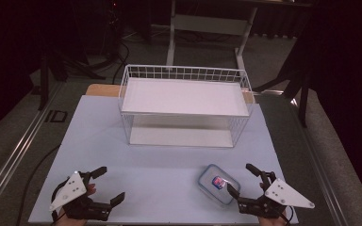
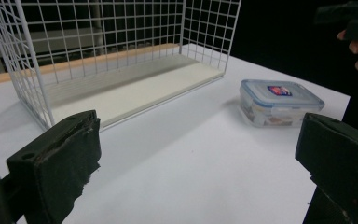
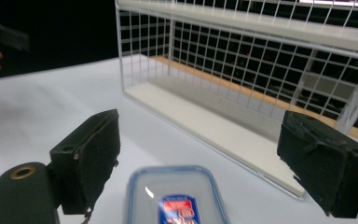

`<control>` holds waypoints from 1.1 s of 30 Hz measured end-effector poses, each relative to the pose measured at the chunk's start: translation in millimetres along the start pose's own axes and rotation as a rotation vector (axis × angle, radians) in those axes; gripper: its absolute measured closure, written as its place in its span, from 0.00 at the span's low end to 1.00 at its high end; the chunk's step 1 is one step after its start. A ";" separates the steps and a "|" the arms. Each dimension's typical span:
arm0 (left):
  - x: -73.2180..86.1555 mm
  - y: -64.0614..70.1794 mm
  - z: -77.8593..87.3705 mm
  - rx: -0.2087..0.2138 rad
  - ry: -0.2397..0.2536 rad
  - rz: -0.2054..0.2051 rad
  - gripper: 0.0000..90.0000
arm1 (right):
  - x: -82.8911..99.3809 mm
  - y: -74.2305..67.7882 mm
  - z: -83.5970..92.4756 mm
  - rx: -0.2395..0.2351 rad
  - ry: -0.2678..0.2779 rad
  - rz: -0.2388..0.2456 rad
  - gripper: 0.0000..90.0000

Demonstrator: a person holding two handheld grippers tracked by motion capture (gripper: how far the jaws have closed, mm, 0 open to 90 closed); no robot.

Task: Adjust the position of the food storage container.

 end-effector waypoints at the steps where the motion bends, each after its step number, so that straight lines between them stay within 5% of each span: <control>1: 0.0 0.0 0.0 0.000 0.000 0.000 0.01 | 0.0 0.0 0.0 0.000 0.000 0.000 0.14; 4: 0.9 -1.1 -2.3 -0.004 -0.007 0.002 0.01 | -4.0 -4.2 2.4 -0.070 0.010 -0.042 0.14; 9: 0.1 -0.8 -2.7 -0.003 -0.002 0.000 0.01 | -4.4 -4.0 0.9 -0.037 -0.035 -0.038 0.14; 10: -0.4 -0.2 -3.0 -0.002 0.001 -0.003 0.01 | -9.4 -3.4 5.2 -0.082 -0.032 -0.028 0.15; 12: 0.1 -0.3 -5.0 -0.003 -0.007 -0.005 0.01 | -10.6 0.1 4.7 -0.088 -0.067 -0.031 0.15; 17: 0.0 0.0 -6.7 -0.002 -0.011 -0.006 0.01 | 3.7 8.2 5.1 -0.101 -0.157 0.002 0.34; 19: -0.6 0.7 -6.7 -0.001 -0.007 -0.006 0.01 | 12.9 11.5 5.7 -0.109 -0.197 0.010 0.54; 20: -0.6 0.7 -6.7 -0.001 -0.007 -0.006 0.01 | 12.9 11.5 5.7 -0.109 -0.197 0.010 0.54; 22: -0.8 1.2 -6.3 -0.004 -0.007 -0.012 0.01 | 28.7 15.6 3.9 -0.117 -0.263 0.017 0.66; 24: -1.2 1.6 -5.7 -0.008 -0.005 -0.016 0.01 | 34.6 17.5 2.9 -0.119 -0.291 0.014 0.67; 25: -1.5 1.8 -5.5 -0.007 -0.002 -0.017 0.01 | 46.0 20.1 1.9 -0.140 -0.340 0.014 0.77; 30: -2.3 1.8 -6.0 -0.008 0.002 -0.015 0.01 | 67.0 26.3 2.0 -0.149 -0.404 0.045 1.00; 33: -2.4 2.5 -6.5 -0.008 -0.001 -0.020 0.01 | 80.1 29.2 -0.1 -0.166 -0.447 0.084 1.00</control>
Point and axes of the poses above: each handheld gripper's, and its own axes: z roughly backward along the jaws, x roughly out of its underside, y roughly to its right, the point moved 7 cm from there along -z, roughly forward along the jaws, and after that the axes turned 15 degrees about -y, right-handed, at the moved point
